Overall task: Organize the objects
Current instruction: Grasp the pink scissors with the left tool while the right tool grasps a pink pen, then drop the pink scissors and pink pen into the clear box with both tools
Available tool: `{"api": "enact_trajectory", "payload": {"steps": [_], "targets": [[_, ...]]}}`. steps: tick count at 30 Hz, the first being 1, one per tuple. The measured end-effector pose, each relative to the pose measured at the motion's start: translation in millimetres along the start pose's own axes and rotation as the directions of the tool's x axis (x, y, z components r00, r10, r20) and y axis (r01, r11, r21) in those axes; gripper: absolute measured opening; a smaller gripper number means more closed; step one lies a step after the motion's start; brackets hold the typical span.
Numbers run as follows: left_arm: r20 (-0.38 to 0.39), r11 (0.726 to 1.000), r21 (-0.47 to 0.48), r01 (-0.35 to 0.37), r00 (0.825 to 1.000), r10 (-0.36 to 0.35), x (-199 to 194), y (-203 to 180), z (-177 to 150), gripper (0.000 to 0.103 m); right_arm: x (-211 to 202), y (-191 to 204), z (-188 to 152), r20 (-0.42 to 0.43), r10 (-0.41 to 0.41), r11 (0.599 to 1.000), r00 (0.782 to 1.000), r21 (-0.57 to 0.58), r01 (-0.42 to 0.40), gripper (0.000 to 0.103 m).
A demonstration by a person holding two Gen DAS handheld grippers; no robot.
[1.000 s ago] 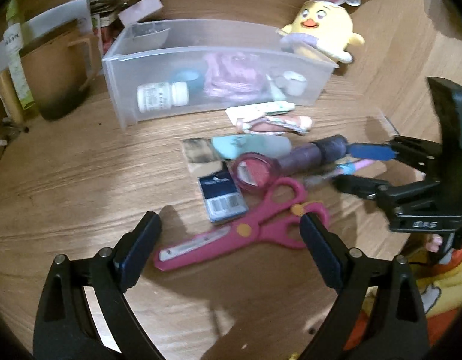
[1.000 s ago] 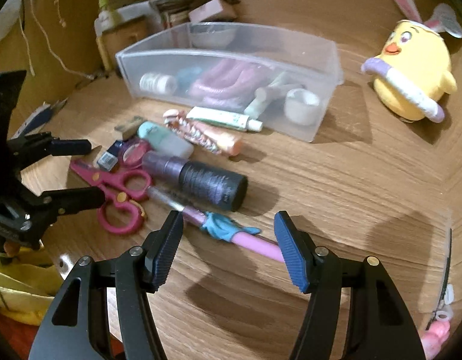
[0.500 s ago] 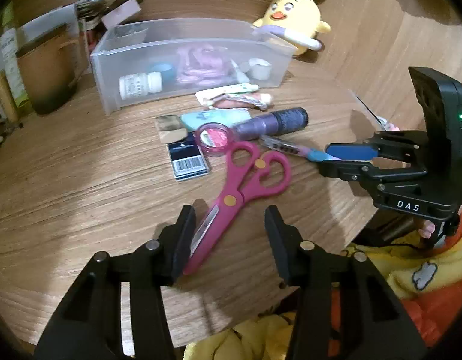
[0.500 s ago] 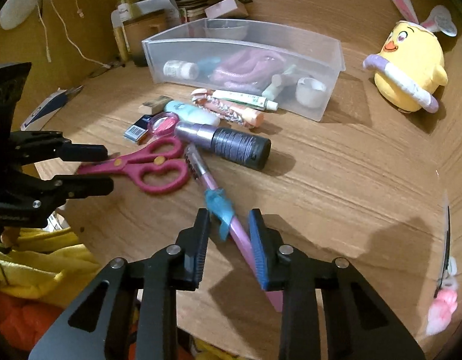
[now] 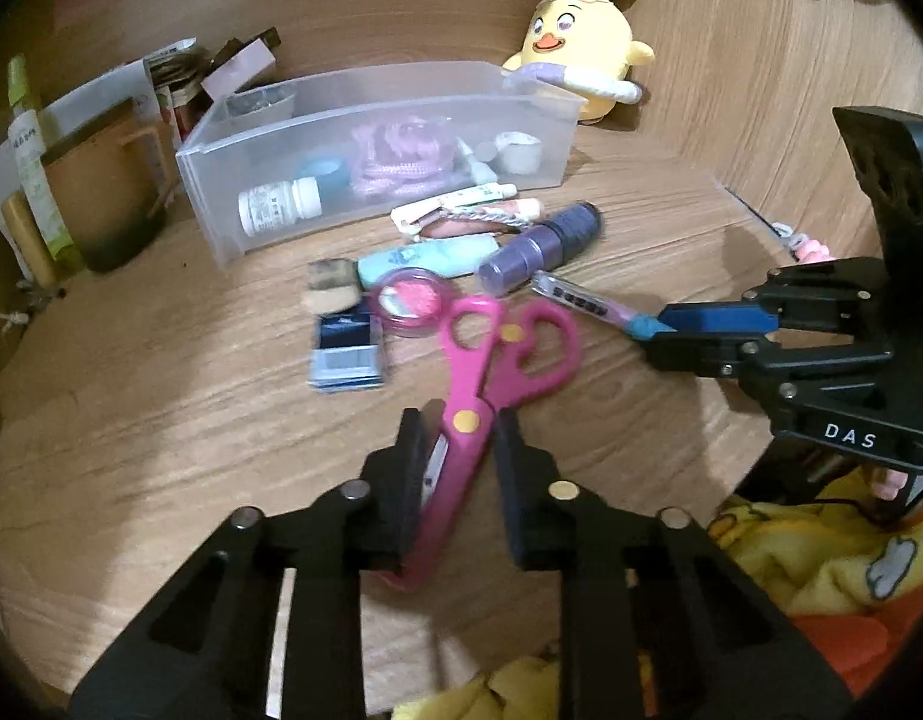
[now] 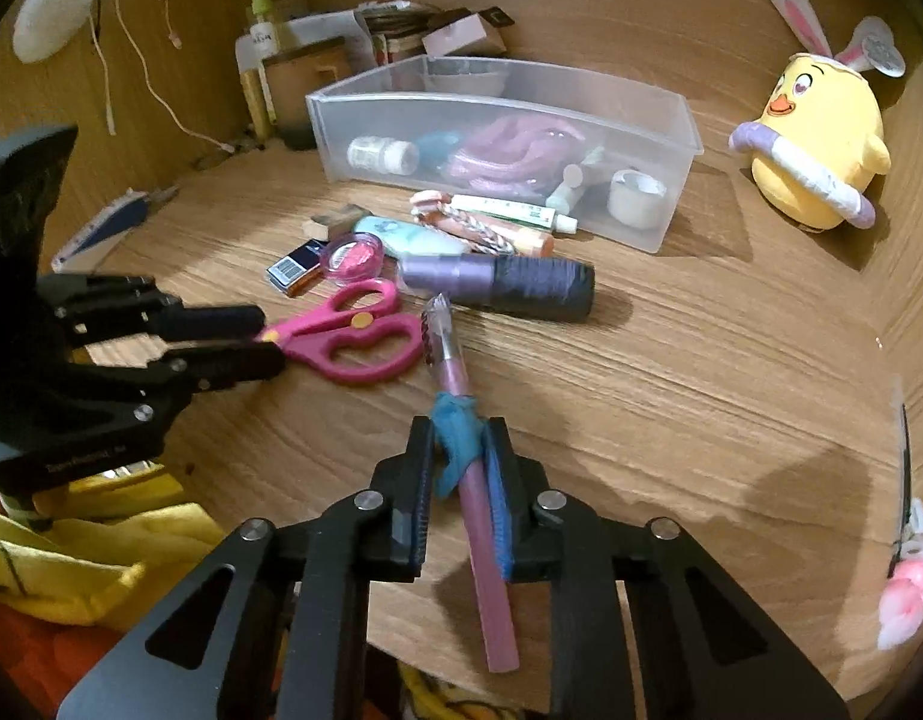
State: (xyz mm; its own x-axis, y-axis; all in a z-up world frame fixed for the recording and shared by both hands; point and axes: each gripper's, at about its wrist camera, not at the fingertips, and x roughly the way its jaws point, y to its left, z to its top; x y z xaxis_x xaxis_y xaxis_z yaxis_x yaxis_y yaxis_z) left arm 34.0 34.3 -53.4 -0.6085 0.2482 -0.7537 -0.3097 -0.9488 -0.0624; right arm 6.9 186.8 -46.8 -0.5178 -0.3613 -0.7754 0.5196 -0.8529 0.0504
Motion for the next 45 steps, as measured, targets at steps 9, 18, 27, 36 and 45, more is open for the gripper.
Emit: {"api": "enact_trajectory", "payload": {"steps": [9,18,27,36,45], "targets": [[0.042,1.000,-0.020,-0.013,0.999,0.014,-15.5,-14.0,0.3,0.017,-28.9,5.3,3.1,0.094,-0.004,1.000,0.996,0.008,0.003,0.015],[0.153,0.999,-0.039,-0.009,0.988,0.015,-39.5,-15.3,28.8,0.015,-43.8,-6.2,22.4,0.170,-0.023,0.998,0.985,0.056,0.014,0.015],[0.217,0.995,-0.103,0.016,0.976,0.006,-40.8,3.6,64.2,0.006,-46.1,-30.7,48.9,0.225,-0.044,0.992,0.973,0.125,0.016,0.015],[0.293,0.984,-0.172,0.048,0.956,0.005,-55.0,32.7,97.8,0.006,-45.4,-44.2,81.2,0.266,-0.059,0.990,0.962,0.139,0.022,0.015],[0.391,0.974,-0.225,0.015,0.917,0.076,-75.7,69.3,140.2,0.006,-40.8,-58.1,126.3,0.307,-0.085,0.988,0.948,0.149,0.040,0.015]]}}
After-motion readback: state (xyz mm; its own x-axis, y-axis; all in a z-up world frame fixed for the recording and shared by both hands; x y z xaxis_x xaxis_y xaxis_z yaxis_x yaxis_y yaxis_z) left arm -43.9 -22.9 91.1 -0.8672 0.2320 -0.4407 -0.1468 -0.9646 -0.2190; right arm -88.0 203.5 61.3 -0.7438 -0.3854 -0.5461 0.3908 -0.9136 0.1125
